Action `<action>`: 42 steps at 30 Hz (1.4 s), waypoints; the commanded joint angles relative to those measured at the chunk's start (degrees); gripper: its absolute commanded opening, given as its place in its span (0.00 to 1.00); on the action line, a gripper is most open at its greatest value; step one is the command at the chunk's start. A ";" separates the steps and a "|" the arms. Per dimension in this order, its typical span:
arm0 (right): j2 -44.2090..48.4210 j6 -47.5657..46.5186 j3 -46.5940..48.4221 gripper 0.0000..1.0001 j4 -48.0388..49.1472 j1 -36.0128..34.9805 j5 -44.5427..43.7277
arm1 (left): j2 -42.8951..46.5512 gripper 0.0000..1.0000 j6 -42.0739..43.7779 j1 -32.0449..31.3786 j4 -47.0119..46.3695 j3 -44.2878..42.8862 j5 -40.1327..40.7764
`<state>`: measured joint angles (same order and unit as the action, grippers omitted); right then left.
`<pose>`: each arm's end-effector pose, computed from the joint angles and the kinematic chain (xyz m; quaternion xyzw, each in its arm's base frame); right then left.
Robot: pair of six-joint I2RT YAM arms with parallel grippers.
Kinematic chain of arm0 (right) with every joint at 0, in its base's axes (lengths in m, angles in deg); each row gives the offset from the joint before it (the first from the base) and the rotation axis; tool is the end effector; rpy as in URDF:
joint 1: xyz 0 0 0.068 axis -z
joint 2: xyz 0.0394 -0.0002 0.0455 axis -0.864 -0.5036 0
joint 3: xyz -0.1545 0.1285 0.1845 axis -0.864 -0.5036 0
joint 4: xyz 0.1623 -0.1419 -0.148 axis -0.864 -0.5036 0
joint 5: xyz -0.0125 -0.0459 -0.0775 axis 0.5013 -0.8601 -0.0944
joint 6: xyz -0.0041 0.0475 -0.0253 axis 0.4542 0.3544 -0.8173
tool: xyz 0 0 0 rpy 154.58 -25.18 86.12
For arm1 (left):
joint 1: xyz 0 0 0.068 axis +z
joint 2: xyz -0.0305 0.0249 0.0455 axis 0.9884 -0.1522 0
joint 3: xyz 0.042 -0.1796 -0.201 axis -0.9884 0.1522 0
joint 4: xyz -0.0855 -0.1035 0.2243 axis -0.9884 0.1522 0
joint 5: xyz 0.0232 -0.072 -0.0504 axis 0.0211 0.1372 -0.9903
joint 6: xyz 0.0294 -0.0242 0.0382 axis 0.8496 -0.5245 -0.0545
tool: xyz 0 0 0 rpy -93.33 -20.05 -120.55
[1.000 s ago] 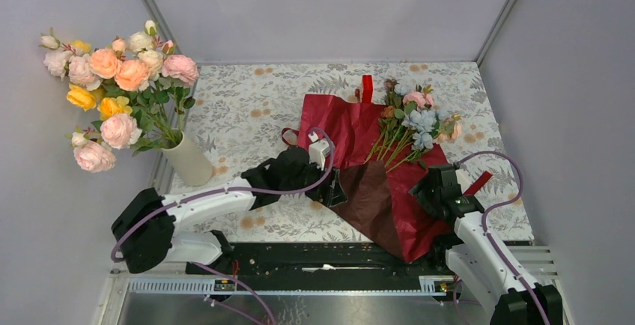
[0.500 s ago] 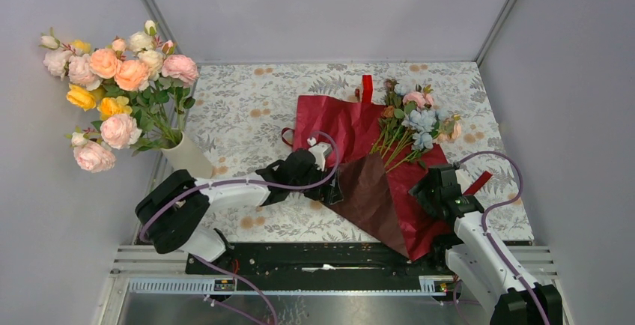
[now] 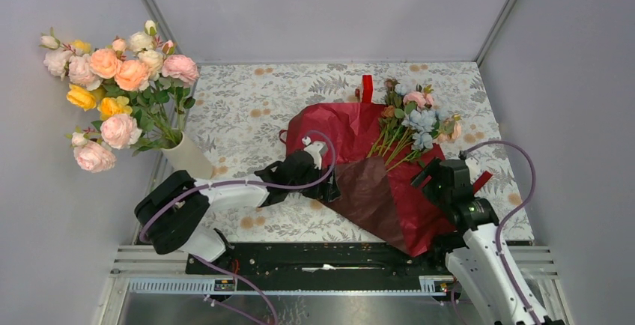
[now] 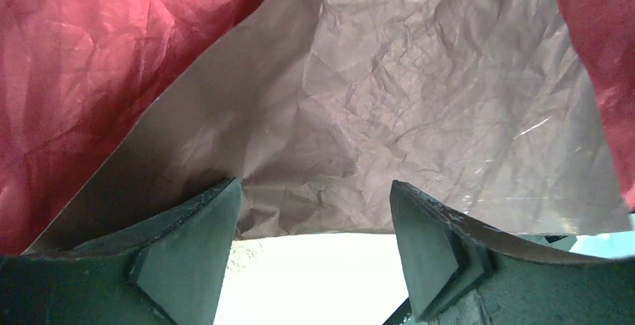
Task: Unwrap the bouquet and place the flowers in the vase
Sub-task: Unfold the wrapping paper at the center of the board.
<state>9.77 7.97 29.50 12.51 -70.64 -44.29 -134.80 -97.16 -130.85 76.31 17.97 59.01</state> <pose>0.1322 0.0195 0.2027 0.3086 0.8632 0.1206 0.3810 0.1812 -0.2205 0.1581 0.1468 0.8967 -0.3230 0.2646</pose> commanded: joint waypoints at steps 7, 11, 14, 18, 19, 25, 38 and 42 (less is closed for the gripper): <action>5.21 -10.39 11.32 0.87 -4.53 -0.26 8.09 | 9.31 0.79 1.51 0.23 3.17 -2.10 2.90; 2.47 -11.00 12.09 0.81 -0.59 -0.29 22.06 | 10.45 0.80 1.85 0.25 3.34 -2.85 2.58; 0.66 -9.82 10.69 0.74 3.86 -1.57 29.50 | 9.35 0.80 1.89 0.21 3.27 -3.38 2.22; 0.12 -8.64 8.66 0.68 8.68 -6.84 30.05 | 8.02 0.80 1.18 0.21 2.05 -3.12 1.37; 0.06 -8.32 8.44 0.66 9.67 -8.02 30.10 | 7.77 0.80 1.00 0.19 1.68 -3.00 1.24; -2.19 -7.05 7.54 0.58 14.94 -14.08 31.67 | 6.29 0.80 0.93 0.21 1.31 -3.13 1.68; -13.20 2.01 -0.95 0.53 23.60 -22.95 27.66 | 4.49 0.80 1.71 0.63 0.96 -2.54 3.40; -14.94 2.94 -3.06 0.53 22.17 -22.89 25.10 | 4.31 0.80 2.05 1.60 0.51 -1.09 4.49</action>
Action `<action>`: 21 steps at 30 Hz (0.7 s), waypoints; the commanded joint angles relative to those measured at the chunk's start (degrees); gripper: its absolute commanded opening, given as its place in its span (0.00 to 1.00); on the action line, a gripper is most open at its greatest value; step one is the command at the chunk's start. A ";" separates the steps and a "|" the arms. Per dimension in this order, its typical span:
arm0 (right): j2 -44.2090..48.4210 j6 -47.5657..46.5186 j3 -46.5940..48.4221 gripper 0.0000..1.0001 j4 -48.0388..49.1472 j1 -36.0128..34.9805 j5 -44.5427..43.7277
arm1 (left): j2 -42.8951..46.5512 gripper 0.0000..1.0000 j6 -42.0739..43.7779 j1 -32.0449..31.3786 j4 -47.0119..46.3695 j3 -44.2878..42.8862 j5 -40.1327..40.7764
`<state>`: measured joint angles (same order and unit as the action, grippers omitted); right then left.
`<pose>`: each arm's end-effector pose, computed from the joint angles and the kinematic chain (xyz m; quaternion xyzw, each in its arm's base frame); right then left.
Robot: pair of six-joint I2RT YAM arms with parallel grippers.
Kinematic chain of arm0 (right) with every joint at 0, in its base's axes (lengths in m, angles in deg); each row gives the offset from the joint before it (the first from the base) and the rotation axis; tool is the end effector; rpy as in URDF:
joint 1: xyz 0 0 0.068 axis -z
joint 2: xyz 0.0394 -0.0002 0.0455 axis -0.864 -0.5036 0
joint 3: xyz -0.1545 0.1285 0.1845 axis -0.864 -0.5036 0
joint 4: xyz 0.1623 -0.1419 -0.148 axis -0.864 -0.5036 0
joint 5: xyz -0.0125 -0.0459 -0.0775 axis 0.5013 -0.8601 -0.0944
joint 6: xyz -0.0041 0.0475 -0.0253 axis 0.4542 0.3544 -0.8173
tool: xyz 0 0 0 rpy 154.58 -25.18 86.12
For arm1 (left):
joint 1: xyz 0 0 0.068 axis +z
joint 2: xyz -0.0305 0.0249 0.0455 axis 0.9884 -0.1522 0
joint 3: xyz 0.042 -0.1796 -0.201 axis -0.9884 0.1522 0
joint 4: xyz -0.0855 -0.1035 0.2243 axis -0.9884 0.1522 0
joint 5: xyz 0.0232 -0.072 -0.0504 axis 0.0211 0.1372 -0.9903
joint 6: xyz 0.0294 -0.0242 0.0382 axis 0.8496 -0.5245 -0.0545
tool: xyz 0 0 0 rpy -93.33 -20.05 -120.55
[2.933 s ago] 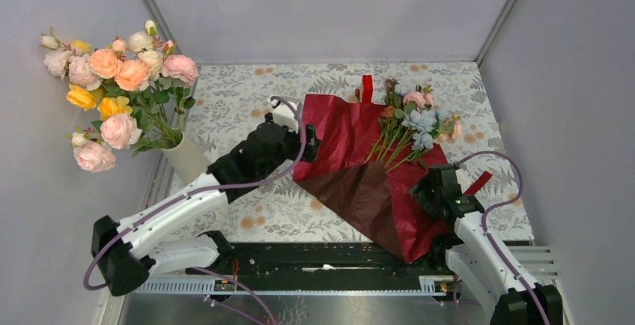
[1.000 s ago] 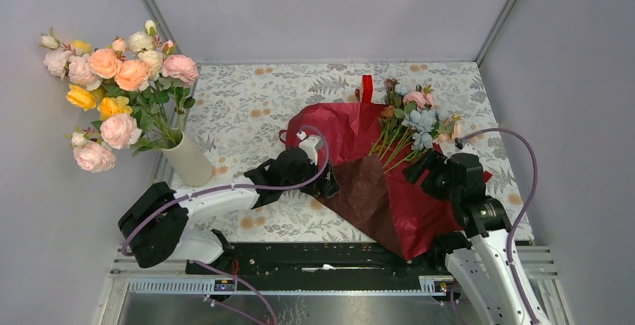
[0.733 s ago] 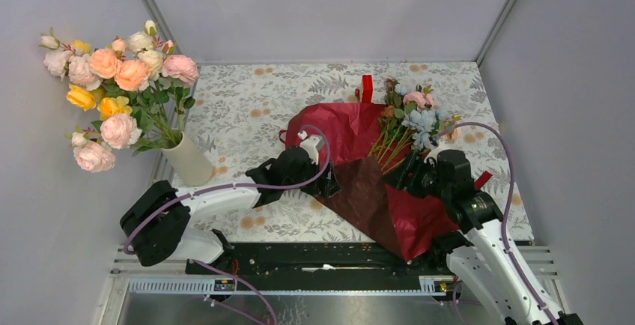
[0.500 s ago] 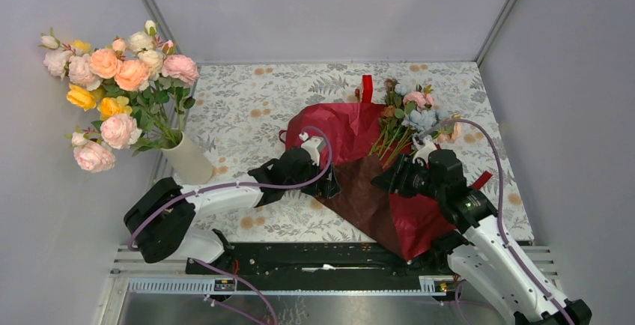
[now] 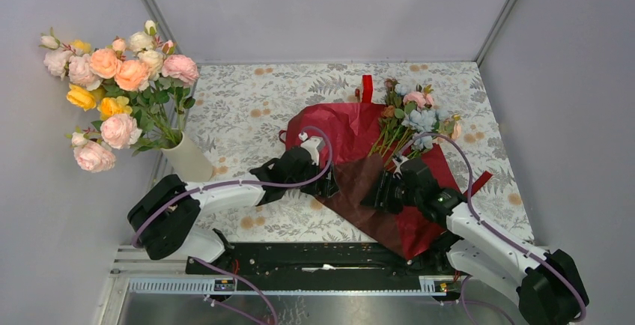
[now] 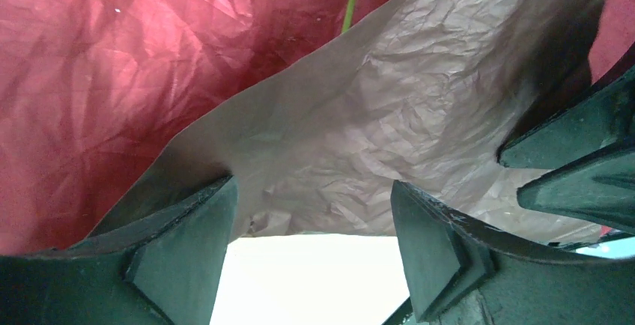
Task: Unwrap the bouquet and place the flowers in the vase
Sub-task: Unfold the wrapping paper at the center of the board.
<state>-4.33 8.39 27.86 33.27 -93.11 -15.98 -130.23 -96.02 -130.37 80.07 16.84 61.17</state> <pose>0.1409 0.1065 0.1904 0.0319 0.8912 0.3877 0.2332 0.1809 -0.2145 0.1793 0.1441 0.8908 -0.3165 0.2925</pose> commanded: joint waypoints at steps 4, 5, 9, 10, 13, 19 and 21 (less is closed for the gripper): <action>-1.21 3.90 -4.08 0.54 1.06 -0.49 -5.53 | -0.60 0.80 1.43 2.38 -2.99 1.55 4.30; -1.20 4.41 -4.87 0.54 1.10 -0.49 -6.15 | -0.53 0.80 1.50 2.63 -2.89 1.96 4.78; -1.11 5.94 -8.50 0.54 1.85 -0.41 -8.89 | -0.39 0.80 1.13 3.49 -3.74 3.50 4.90; -1.09 6.13 -9.03 0.54 2.36 -0.48 -9.12 | -0.58 0.80 1.11 3.58 -3.91 3.67 4.72; -1.47 6.43 -9.76 0.54 3.81 -0.44 -9.53 | -1.30 0.80 1.19 3.77 -3.78 3.91 4.78; -3.17 6.27 -9.72 0.54 3.82 -0.48 -13.51 | -2.83 0.80 1.32 4.55 -5.09 5.00 4.61; -3.14 6.78 -9.71 0.54 3.32 -0.44 -16.21 | -3.67 0.80 1.58 4.84 -5.41 4.58 4.37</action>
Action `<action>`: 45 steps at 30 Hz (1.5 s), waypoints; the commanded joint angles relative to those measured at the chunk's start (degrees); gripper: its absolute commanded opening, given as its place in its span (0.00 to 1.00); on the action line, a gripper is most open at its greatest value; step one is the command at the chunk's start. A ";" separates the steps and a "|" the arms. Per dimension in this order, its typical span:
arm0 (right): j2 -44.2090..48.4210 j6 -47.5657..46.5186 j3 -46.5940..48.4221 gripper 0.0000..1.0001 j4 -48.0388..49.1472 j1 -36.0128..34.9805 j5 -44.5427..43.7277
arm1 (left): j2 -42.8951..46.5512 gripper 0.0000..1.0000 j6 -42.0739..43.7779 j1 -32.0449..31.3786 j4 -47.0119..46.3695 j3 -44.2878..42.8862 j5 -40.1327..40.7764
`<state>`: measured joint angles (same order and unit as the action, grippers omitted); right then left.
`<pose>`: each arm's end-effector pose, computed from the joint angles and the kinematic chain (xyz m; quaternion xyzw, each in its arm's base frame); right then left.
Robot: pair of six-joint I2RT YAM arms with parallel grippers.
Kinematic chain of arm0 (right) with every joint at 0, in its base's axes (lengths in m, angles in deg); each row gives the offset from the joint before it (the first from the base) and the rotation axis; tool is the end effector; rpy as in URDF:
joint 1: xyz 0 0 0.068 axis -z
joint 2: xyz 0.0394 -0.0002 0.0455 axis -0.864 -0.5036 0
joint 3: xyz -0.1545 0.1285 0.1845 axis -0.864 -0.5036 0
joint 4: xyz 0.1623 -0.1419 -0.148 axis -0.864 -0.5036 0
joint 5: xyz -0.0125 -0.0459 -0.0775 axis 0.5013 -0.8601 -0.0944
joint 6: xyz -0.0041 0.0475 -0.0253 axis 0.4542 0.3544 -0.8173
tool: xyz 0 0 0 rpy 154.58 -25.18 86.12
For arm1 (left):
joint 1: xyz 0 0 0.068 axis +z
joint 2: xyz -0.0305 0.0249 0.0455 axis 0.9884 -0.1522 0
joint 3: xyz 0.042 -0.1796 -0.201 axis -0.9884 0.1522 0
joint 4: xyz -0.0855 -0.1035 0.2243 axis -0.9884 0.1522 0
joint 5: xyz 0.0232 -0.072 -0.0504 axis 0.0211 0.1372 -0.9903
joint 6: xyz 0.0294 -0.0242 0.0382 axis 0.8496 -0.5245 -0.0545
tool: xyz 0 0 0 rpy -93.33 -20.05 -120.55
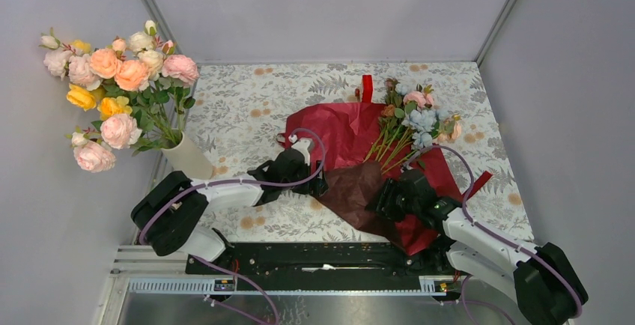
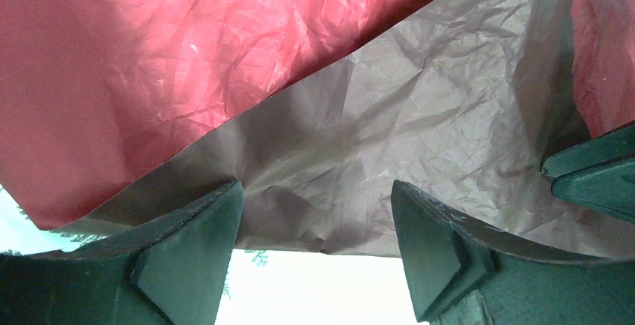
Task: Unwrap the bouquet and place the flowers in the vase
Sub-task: Unfold the wrapping paper at the center of the board.
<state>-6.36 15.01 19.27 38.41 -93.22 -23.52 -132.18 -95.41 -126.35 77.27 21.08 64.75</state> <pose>0.1323 0.0959 0.1434 0.1193 0.9094 0.3322 0.2202 0.1899 -0.1926 0.1528 0.1052 0.9093 -0.2661 0.3021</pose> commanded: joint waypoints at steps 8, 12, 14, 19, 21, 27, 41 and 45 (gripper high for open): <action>-0.97 0.74 -0.89 0.55 -2.47 -0.34 -18.16 | -5.24 0.80 2.06 2.89 -3.43 -2.36 -0.03; -2.14 -0.21 -0.02 0.55 -2.49 -0.25 -20.64 | -7.22 0.80 2.25 3.97 -4.26 -3.21 -0.57; -2.98 -0.78 0.91 0.55 -2.50 -0.26 -20.96 | -8.10 0.80 2.43 4.46 -4.36 -3.78 -0.90; -3.22 -2.93 3.62 0.56 -3.49 -0.29 -19.35 | -6.32 0.80 3.31 4.93 -3.40 -3.52 -0.63; -1.58 -3.97 4.94 0.57 -5.44 -0.25 -18.84 | -4.16 0.84 3.84 4.94 -2.93 -3.20 -0.56; 6.55 -7.79 11.30 0.66 -15.13 -0.25 -20.28 | 3.06 0.96 4.62 4.94 2.48 -6.74 -0.28; 6.47 -16.63 10.25 0.83 -10.47 19.88 2.92 | 25.20 0.99 6.35 10.69 29.89 -17.82 -4.31; 3.32 -16.34 7.36 0.83 -4.64 22.23 8.04 | 29.82 0.99 9.06 15.24 38.29 -20.54 -6.35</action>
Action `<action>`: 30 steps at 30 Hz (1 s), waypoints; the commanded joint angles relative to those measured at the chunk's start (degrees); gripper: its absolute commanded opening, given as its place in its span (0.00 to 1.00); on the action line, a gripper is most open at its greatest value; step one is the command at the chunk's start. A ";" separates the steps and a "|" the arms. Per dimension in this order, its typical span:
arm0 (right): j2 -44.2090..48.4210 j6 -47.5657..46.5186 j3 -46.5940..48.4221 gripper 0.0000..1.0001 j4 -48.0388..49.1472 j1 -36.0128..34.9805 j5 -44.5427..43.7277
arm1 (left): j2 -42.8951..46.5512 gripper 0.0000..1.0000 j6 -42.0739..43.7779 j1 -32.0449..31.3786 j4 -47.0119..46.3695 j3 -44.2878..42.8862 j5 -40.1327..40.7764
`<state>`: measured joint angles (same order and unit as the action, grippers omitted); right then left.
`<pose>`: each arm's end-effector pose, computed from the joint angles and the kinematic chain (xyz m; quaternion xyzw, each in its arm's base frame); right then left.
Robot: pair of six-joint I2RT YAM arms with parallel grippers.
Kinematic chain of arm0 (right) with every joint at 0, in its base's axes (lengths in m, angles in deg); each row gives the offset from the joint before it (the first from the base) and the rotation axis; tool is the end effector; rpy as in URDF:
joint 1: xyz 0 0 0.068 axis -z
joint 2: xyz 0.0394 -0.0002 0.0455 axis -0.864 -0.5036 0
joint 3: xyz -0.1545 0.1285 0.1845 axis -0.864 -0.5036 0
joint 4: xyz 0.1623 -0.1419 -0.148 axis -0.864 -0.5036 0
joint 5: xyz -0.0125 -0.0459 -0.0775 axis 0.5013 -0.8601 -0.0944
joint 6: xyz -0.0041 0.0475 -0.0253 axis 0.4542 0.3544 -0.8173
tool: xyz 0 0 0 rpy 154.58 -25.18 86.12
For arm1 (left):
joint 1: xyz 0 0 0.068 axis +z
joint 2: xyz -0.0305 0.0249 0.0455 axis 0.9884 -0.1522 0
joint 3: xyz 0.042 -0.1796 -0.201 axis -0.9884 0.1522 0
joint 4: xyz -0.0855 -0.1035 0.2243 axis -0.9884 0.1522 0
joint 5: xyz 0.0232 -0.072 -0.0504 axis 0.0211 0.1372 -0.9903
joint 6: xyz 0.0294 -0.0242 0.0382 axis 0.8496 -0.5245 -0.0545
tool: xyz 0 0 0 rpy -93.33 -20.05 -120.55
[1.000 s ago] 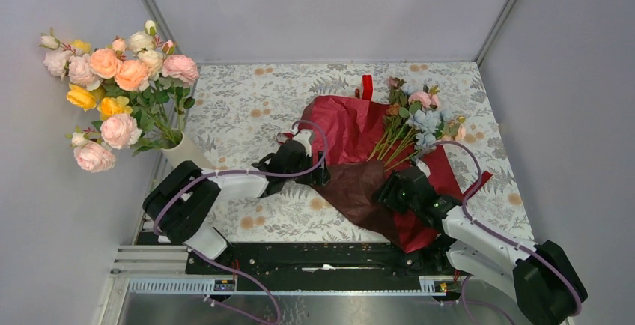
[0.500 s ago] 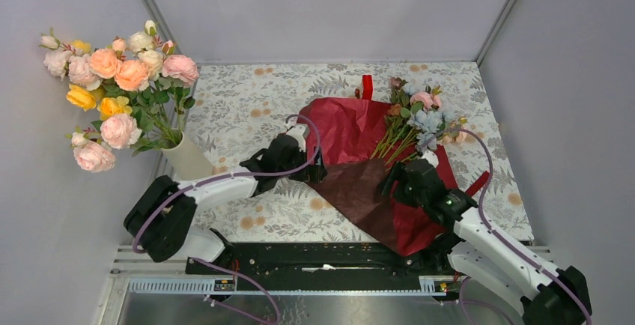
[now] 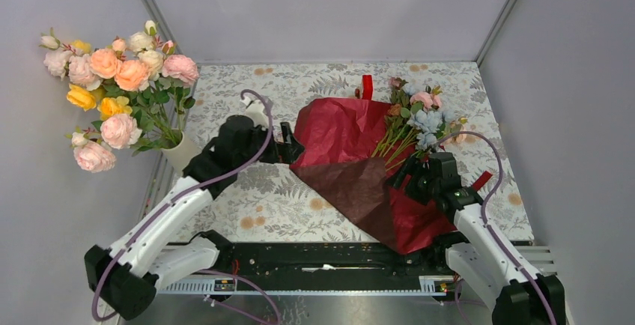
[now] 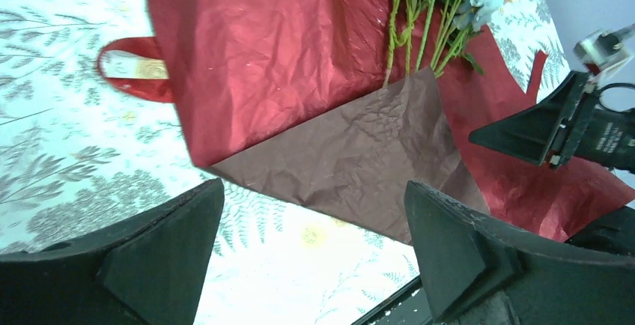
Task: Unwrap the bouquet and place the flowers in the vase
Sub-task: Unfold the wrapping paper at the center of the board.
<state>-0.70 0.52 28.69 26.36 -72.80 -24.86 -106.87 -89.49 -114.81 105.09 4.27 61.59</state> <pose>0.1599 0.0434 0.1938 0.1664 0.8921 0.2511 0.3368 0.1852 -0.1269 0.3104 0.0733 0.8546 -0.2922 0.4229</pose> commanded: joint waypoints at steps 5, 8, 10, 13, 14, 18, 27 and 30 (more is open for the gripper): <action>-6.68 -1.44 -4.09 0.82 12.02 2.32 11.51 | 6.47 0.99 9.50 11.25 12.79 -3.44 -8.33; -8.99 -2.57 -3.64 0.80 13.18 2.32 14.28 | 4.67 0.99 14.01 16.41 14.92 -4.78 -5.76; -10.19 -3.85 -3.63 0.78 13.53 2.31 15.12 | 3.94 0.99 14.86 20.16 14.10 -4.88 -7.62; -11.32 -4.92 -3.63 0.76 13.41 2.32 15.62 | 4.51 0.99 14.62 22.50 11.24 -3.74 -8.52; -11.67 -5.00 -3.58 0.76 13.52 2.29 15.77 | 4.89 0.99 14.68 22.67 10.64 -3.28 -8.51; -13.45 -4.80 -3.15 0.70 15.02 2.32 18.57 | 6.60 0.99 15.66 23.10 10.04 -0.91 -7.36; -13.10 -1.80 -2.79 0.40 17.50 2.24 23.99 | 7.49 0.99 15.93 23.12 10.02 -0.16 -6.59; -8.98 -0.97 -2.98 0.36 16.56 1.91 24.37 | 7.38 0.99 15.85 23.11 10.03 0.09 -7.14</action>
<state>-14.18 -2.00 24.93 41.27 -70.84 -3.57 -100.25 -74.52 -92.03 117.79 4.20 55.05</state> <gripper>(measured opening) 0.377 0.986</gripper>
